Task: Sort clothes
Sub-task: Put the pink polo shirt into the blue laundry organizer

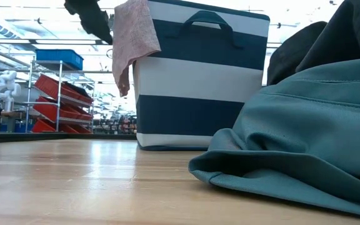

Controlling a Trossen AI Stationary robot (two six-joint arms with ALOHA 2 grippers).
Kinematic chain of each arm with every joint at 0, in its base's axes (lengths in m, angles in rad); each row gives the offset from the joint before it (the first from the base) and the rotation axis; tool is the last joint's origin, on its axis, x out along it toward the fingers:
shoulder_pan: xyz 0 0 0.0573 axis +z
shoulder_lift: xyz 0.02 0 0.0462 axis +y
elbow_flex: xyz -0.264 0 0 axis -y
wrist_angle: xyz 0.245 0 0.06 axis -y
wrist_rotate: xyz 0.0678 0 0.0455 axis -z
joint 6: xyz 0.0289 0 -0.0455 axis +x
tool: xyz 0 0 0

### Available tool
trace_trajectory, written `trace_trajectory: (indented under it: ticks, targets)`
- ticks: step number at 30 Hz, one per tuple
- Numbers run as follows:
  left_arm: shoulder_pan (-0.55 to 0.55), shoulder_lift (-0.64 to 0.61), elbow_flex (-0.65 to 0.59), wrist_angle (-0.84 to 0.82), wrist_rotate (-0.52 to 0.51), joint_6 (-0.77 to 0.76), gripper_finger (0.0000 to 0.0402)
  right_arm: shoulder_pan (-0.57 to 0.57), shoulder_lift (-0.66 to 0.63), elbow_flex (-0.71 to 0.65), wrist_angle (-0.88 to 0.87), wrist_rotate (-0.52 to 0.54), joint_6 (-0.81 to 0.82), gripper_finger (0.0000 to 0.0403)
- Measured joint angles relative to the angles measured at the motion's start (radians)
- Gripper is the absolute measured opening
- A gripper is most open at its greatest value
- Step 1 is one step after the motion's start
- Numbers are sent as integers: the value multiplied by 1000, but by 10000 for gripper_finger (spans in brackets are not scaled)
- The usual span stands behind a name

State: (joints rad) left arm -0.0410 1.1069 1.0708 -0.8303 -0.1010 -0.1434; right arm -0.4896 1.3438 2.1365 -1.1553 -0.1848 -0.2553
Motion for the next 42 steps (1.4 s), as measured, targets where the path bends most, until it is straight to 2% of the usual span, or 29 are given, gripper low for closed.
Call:
trace_trajectory:
  ticks: [9, 15, 21, 24, 26, 29, 30, 35, 42]
  targets:
    - [-178, 12, -102, 89, -374, 0, 207, 0, 32, 0, -1, 1, -13, 274]
    - [-218, 23, -146, 202, -431, 0, 207, 0, 36, 0, -1, 1, -15, 274]
    - [-219, 43, -146, 286, -623, 18, 201, 0, 36, 0, -1, 1, -5, 274]
    - [-217, 43, -146, 338, -649, 47, 164, 0, 36, 0, -1, 2, 5, 274]
    - [-217, 43, -146, 356, -648, 64, 117, 0, 36, 0, -1, 2, 6, 274]
    - [-218, 43, -146, 359, -648, 103, 26, 0, 36, 0, -1, 2, 6, 274]
    - [-219, 43, -146, 360, -652, 119, 15, 0, 36, 0, -1, 2, 7, 274]
    - [-234, 37, -102, 297, -693, 139, 5, 0, 36, 0, -1, 2, 8, 274]
    - [-284, -11, -3, 251, -829, 233, 3, 0, 36, 0, 0, 2, 8, 274]
